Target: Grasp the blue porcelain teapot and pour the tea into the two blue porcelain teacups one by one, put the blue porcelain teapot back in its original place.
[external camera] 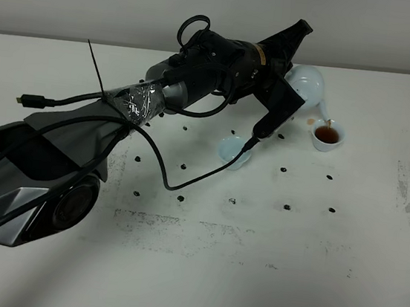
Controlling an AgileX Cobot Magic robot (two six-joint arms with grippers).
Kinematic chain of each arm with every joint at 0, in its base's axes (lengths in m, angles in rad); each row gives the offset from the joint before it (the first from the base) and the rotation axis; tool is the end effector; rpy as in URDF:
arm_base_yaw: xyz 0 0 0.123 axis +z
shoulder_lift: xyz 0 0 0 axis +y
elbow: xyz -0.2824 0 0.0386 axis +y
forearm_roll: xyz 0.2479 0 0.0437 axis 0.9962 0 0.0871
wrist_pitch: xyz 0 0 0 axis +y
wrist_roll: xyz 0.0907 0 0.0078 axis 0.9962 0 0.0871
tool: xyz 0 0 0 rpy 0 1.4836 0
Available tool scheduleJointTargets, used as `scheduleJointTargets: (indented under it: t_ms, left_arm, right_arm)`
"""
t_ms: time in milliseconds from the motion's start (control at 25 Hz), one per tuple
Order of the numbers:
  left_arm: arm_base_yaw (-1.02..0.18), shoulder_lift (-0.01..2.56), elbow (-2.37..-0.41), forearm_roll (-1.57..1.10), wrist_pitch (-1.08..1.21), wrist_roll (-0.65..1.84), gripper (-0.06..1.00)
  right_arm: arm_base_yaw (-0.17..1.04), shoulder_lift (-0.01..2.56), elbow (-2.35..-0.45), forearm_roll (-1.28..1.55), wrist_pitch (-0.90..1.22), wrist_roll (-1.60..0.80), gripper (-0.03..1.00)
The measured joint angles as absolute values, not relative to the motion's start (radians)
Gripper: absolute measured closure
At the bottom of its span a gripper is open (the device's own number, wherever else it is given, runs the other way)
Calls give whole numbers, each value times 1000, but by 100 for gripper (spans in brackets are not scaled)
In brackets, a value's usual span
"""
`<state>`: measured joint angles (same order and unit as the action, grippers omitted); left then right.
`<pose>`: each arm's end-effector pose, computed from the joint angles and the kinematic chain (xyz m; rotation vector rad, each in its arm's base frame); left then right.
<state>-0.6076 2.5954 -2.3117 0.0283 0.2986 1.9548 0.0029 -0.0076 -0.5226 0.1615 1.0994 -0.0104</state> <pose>0.4862 -0.3371 0.1659 2.0948 0.5991 0.8315 -0.0110 0.0130 0.2811 -0.0277 2.0472 0.1885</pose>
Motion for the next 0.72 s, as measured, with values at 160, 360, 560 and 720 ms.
scheduleJointTargets:
  t_ms: [160,360,560,720]
  left_arm:
    - [-608,2595,-2312,28,299,1955,86]
    - [-608,2595,-2312,28,299,1952,86]
    - [-608,2595,-2312,28,299,1934,86]
    - [-608,2595,-2312,28,299,1925,86]
  right_arm:
    - [3,-8,-523,162,1099,-10,48]
    - [3,-8,-523,162,1099,-10,48]
    - [3,-8,-523,162,1099,-10,48]
    - [3,-8,-523,162,1099,-10,48]
